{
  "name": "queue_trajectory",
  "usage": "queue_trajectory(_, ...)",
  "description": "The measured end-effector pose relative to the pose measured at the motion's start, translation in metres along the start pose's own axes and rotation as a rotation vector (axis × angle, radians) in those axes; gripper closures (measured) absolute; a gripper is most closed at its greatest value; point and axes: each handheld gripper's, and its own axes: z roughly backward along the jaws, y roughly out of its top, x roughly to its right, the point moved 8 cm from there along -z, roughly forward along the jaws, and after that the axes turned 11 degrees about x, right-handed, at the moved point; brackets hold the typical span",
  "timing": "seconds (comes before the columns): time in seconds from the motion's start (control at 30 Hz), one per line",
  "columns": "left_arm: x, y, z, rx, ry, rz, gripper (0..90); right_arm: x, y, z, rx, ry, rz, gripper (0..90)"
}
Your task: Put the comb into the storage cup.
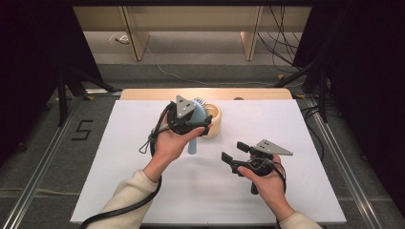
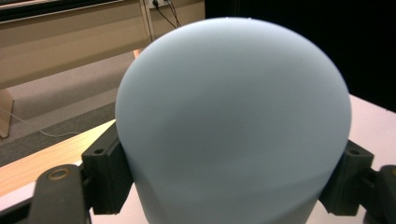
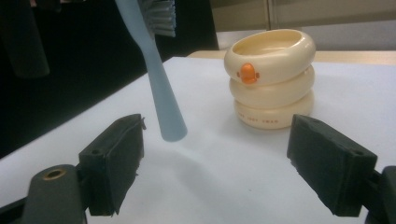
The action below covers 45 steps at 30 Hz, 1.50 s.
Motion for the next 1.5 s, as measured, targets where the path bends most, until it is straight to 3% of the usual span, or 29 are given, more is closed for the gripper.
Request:
queue_trajectory(0.13, -0.002, 0.001, -0.001, 0.007, 0.002, -0.004, 19.8, 0.004, -0.001, 0.003, -0.010, -0.008, 0.041, 19.8)
queue_trajectory(0.43, -0.009, 0.011, -0.001, 0.046, 0.021, -0.011, 19.8, 0.017, -0.001, 0.015, -0.020, -0.029, 0.079, 19.8)
queue_trajectory(0.53, -0.011, 0.014, -0.003, 0.057, 0.024, -0.012, 19.8, 0.020, -0.002, 0.019, -0.012, -0.023, 0.029, 19.7)
queue_trajectory(1.17, -0.022, 0.031, -0.008, 0.093, 0.047, -0.026, 19.8, 0.039, -0.003, 0.039, -0.011, -0.064, 0.103, 19.1)
queue_trajectory(1.5, -0.025, 0.040, -0.012, 0.111, 0.049, -0.029, 19.8, 0.045, -0.005, 0.047, -0.021, -0.078, 0.101, 19.0)
